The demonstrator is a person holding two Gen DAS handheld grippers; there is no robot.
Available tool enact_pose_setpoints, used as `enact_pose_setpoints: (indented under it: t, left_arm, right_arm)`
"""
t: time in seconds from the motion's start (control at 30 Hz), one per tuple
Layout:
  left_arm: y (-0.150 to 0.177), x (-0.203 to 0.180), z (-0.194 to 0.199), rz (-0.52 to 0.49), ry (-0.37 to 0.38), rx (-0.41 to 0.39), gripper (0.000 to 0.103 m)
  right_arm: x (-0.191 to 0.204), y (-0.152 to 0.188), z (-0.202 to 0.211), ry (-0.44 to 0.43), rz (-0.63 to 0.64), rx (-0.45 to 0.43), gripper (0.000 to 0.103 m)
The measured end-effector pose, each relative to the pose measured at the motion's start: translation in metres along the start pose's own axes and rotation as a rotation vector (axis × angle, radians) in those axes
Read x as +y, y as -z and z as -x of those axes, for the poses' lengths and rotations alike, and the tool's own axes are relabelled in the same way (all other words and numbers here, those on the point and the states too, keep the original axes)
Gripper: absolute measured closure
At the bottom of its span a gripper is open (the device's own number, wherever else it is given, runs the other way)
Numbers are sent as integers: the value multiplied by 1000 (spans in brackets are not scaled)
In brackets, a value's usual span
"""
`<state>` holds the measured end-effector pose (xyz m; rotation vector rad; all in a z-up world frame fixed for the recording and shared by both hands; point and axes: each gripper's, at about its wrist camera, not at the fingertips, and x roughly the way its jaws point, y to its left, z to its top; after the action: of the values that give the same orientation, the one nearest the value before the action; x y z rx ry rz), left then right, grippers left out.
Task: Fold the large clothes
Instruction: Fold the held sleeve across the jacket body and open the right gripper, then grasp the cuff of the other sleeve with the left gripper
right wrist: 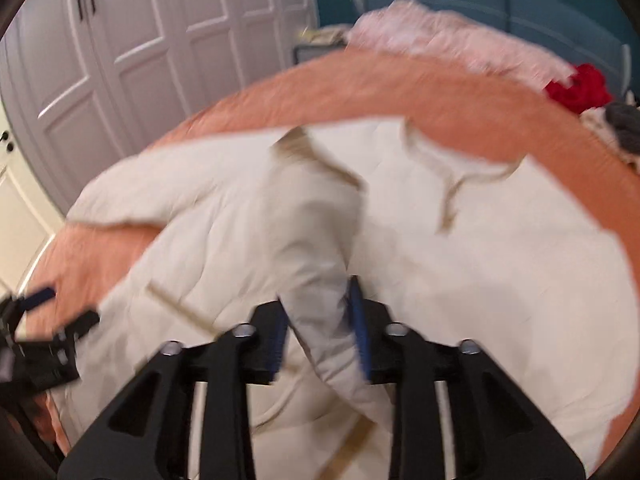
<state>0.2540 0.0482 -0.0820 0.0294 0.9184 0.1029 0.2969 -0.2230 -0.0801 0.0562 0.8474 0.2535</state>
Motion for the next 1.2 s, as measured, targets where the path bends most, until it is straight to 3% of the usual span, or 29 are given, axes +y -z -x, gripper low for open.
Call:
enact_pose_setpoints:
  t: [0.03, 0.13, 0.23, 0.3, 0.43, 0.53, 0.6, 0.67, 0.7, 0.73, 0.8, 0.83, 0.9, 0.93, 1.1, 1.2]
  left_arm:
    - [-4, -2, 1, 12, 37, -4, 5]
    - [-19, -14, 3, 69, 176, -11, 5]
    - [-33, -36, -1, 112, 303, 16, 5]
    - [-39, -56, -8, 137, 385, 47, 5]
    - [-39, -92, -32, 163, 402, 134, 5]
    - [-33, -100, -48, 235, 393, 205, 5]
    - [-31, -103, -48, 271, 371, 200, 5]
    - [-32, -109, -47, 254, 382, 200, 14]
    - [-33, -112, -46, 241, 386, 199, 23]
    - [-36, -115, -45, 223, 391, 197, 44]
    - [-42, -115, -43, 203, 378, 178, 68]
    - [-46, -114, -42, 194, 380, 166, 92]
    - [-59, -111, -39, 169, 408, 129, 97]
    - [-66, -111, -37, 160, 411, 112, 98]
    - [-88, -102, -18, 74, 362, -48, 98]
    - [-79, -106, -33, 34, 317, -33, 98]
  right_arm:
    - [7, 2, 0, -14, -1, 0, 65]
    - [5, 12, 27, -61, -34, -53, 48]
    - [-12, 20, 54, -12, -106, -113, 41]
    - [-49, 33, 73, 47, -206, -130, 40]
    - [-127, 67, 102, 157, -418, -136, 40]
    - [-177, 89, 113, 180, -584, -148, 40]
    - [-201, 98, 114, 193, -654, -160, 40]
    - [-221, 105, 105, 195, -715, -167, 40]
    - [-233, 108, 102, 190, -763, -169, 39]
    - [-240, 109, 97, 177, -794, -177, 39]
    - [-246, 109, 91, 155, -827, -202, 49]
    - [-249, 106, 86, 147, -838, -210, 54]
    - [-251, 100, 81, 135, -842, -214, 83]
    - [-249, 93, 80, 115, -837, -222, 86]
    - [-225, 75, 102, 137, -745, -327, 88]
    - [-216, 78, 76, 209, -692, -222, 88]
